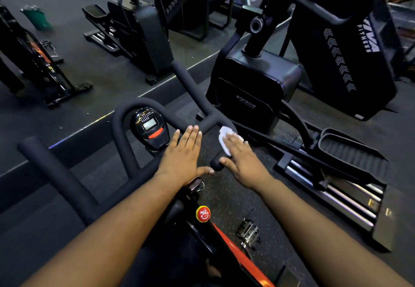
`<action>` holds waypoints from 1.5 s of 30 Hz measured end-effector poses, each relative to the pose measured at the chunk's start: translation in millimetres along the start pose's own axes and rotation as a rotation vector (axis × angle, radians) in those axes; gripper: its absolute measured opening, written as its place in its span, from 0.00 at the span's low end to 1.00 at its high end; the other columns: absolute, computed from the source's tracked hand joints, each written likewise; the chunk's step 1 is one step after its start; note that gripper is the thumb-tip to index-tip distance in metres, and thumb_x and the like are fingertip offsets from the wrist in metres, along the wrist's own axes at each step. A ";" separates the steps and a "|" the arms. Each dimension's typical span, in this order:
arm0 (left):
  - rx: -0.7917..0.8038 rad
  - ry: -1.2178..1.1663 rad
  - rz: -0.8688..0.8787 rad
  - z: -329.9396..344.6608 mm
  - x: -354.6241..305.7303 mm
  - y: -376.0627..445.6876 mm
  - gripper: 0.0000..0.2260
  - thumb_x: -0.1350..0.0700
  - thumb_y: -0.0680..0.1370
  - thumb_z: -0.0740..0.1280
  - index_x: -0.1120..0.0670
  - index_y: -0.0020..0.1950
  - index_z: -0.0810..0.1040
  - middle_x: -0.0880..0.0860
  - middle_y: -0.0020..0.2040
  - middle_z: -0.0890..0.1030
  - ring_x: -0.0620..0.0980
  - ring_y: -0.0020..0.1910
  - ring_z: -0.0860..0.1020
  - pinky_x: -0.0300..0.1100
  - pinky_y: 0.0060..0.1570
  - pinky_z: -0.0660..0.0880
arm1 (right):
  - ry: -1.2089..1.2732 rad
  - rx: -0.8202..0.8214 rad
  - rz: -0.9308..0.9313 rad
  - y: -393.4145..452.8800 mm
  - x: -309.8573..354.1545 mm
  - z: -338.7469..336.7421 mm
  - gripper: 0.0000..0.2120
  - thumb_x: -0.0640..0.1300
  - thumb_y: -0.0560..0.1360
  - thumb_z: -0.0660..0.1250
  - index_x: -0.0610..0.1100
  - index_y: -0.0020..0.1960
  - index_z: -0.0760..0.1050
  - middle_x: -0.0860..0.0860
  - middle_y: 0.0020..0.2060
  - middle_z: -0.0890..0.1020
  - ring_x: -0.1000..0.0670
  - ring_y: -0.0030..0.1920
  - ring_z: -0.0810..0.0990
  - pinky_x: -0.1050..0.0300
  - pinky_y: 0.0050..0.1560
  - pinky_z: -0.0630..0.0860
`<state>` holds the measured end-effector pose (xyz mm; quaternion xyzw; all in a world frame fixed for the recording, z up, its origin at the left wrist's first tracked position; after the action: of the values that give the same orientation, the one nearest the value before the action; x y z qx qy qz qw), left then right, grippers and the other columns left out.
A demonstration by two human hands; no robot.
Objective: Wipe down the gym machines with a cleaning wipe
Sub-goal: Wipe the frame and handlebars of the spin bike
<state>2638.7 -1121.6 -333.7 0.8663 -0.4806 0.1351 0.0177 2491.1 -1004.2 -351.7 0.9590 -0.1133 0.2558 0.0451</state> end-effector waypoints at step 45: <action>0.062 0.075 -0.052 -10.0 6.9 20.6 0.64 0.17 0.65 0.45 0.68 0.76 0.29 0.67 0.77 0.28 0.63 0.77 0.28 0.59 0.77 0.31 | -0.207 -0.029 -0.243 133.0 -20.6 -29.9 0.26 0.37 0.82 0.59 0.48 0.79 0.64 0.48 0.78 0.66 0.49 0.78 0.64 0.52 0.77 0.56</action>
<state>2622.7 -1136.8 -324.3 0.8729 -0.4524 0.1820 0.0125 2427.4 -1124.9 -332.4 0.9861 -0.0040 0.1469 0.0776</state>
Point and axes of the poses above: each hand's wrist, its own y-axis towards the middle knuckle, its own z-axis out of the palm, x = y × z, the point moved 5 cm from there along y, towards the middle knuckle
